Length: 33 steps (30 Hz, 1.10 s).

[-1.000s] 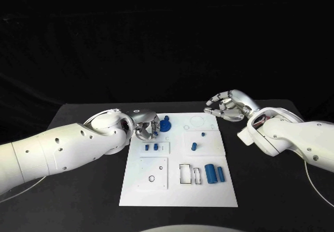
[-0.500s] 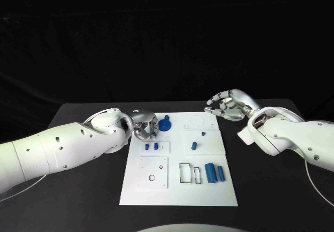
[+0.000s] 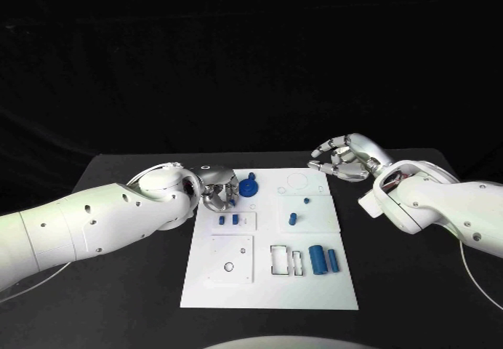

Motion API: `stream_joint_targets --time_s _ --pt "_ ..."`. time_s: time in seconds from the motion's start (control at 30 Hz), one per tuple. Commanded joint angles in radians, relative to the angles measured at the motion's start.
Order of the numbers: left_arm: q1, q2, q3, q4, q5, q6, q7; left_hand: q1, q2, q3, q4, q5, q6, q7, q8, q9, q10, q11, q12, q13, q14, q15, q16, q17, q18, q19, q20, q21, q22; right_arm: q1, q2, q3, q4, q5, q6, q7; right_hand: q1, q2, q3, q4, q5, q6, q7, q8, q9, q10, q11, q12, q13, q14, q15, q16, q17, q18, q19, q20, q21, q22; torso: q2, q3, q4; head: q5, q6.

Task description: Assemble the parts on the task board

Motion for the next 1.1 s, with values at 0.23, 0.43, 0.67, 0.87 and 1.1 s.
stream_joint_targets --time_s 0.23,0.43,0.67,0.87,1.1 --pt "0.000 0.001 0.000 -0.003 0.003 0.017 -0.010 -0.010 0.002 -0.006 -0.003 -0.008 0.012 -0.003 -0.005 0.002 0.009 -0.001 -0.005 0.002 -0.001 -0.005 -0.002 -0.002 -0.018 0.005 0.001 0.005 0.003 -0.001 0.000 0.000 0.001 -0.012 0.001 0.005 0.009 -0.001 0.004 0.002 0.005 -0.005 0.000 0.005 -0.001 -0.001 -0.003 -0.003 -0.001 0.054 -0.005 -0.004 0.058 0.010 -0.004 0.000 -0.007 0.092 0.000 0.0008 -0.0003 0.000 0.000" --pt "0.000 0.005 0.000 -0.006 0.001 0.017 -0.012 -0.010 0.002 -0.006 -0.003 -0.009 0.012 -0.003 -0.005 0.002 0.010 -0.001 -0.005 0.003 -0.001 -0.006 -0.003 -0.004 -0.018 0.005 0.001 0.005 0.003 -0.001 0.001 0.000 0.001 -0.012 0.001 0.005 0.009 -0.001 0.004 0.002 0.005 -0.005 0.000 0.005 -0.001 -0.001 -0.003 -0.003 -0.001 0.054 -0.005 -0.004 0.058 0.010 -0.004 0.000 -0.007 0.092 0.000 0.0002 -0.0006 0.001 0.001" --pt "0.000 0.005 0.000 -0.007 -0.001 0.019 -0.011 -0.008 0.004 -0.006 -0.006 -0.010 0.018 -0.004 -0.005 0.004 0.015 -0.003 -0.006 0.004 -0.003 -0.007 -0.005 -0.011 -0.019 0.006 0.000 0.007 0.005 -0.001 0.001 0.000 0.001 -0.012 0.001 0.005 0.009 -0.001 0.004 0.002 0.005 -0.005 0.000 0.005 -0.001 -0.001 -0.003 -0.003 -0.001 0.054 -0.005 -0.004 0.058 0.010 -0.004 0.000 -0.007 0.092 0.000 0.0006 -0.0002 0.000 -0.001" --pt "0.000 0.006 -0.001 -0.006 0.005 0.018 -0.005 -0.009 0.004 -0.006 -0.006 -0.010 0.019 -0.005 -0.004 0.004 0.015 -0.003 -0.007 0.005 -0.003 -0.007 -0.006 -0.012 -0.019 0.006 -0.001 0.007 0.005 -0.001 0.002 0.000 0.001 -0.012 0.001 0.005 0.009 -0.001 0.004 0.002 0.005 -0.005 0.000 0.005 -0.001 -0.001 -0.003 -0.003 -0.001 0.054 -0.005 -0.004 0.058 0.010 -0.004 0.000 -0.007 0.092 0.000 0.0001 -0.0001 0.000 0.000" --pt "0.000 0.008 -0.003 -0.007 0.008 0.024 -0.004 -0.010 0.005 -0.007 -0.006 -0.011 0.023 -0.006 -0.004 0.005 0.019 -0.004 -0.007 0.006 -0.003 -0.008 -0.005 -0.012 -0.019 0.006 -0.001 0.007 0.007 -0.001 0.002 0.000 0.000 -0.012 0.001 0.005 0.009 -0.001 0.004 0.002 0.005 -0.005 0.000 0.005 -0.001 -0.001 -0.003 -0.003 -0.001 0.054 -0.005 -0.004 0.058 0.010 -0.004 0.000 -0.007 0.092 0.000 0.0004 -0.0002 0.000 -0.001"
